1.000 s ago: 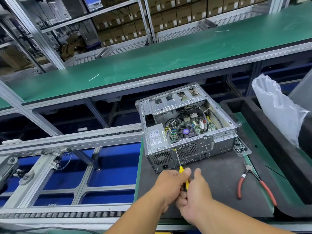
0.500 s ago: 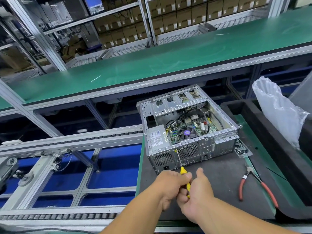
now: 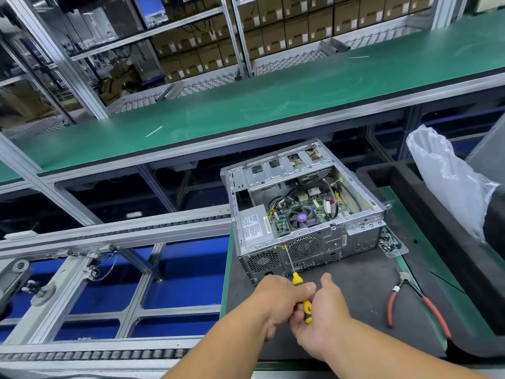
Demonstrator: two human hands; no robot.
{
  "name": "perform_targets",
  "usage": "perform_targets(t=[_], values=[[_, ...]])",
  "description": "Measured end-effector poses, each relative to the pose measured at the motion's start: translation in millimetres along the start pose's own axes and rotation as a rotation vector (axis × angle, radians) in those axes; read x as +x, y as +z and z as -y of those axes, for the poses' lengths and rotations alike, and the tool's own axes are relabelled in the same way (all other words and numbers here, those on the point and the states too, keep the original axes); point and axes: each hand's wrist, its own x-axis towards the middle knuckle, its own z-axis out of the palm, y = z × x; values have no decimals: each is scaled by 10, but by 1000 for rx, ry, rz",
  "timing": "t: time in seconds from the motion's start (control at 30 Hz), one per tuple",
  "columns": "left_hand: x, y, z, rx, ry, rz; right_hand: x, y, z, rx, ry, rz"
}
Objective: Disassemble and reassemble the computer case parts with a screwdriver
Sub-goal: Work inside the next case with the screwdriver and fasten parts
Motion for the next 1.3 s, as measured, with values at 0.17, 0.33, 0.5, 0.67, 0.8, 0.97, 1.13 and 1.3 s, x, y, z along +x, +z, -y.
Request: perform_targets(t=[0.17,0.33,0.5,0.67,0.8,0.97,1.13,1.3], values=[[-33,-50,-56,-24,-27,45,-22,4,29,-12,2,8],[15,-31,-33,28,-38,-4,-2,-66,60,-59,7,65],[56,-43,50,11,37,-81,23,-222,62,-366,-142,124],[243,-23,174,-463,-91,-197,137,-476,226,-766,-510,121],[383,185,146,-591,-82,-197,180,-720,406,-975,-713,18],[588,424,56,-675,-38,-97,206,-926,599,-997,-770,-14],[777,637,-8,-549,28,-57,234,-1098,784,-992,-796,-30],[894,662,-37,-592,-32,-173,269,-1190,887,-969,-799,-39]])
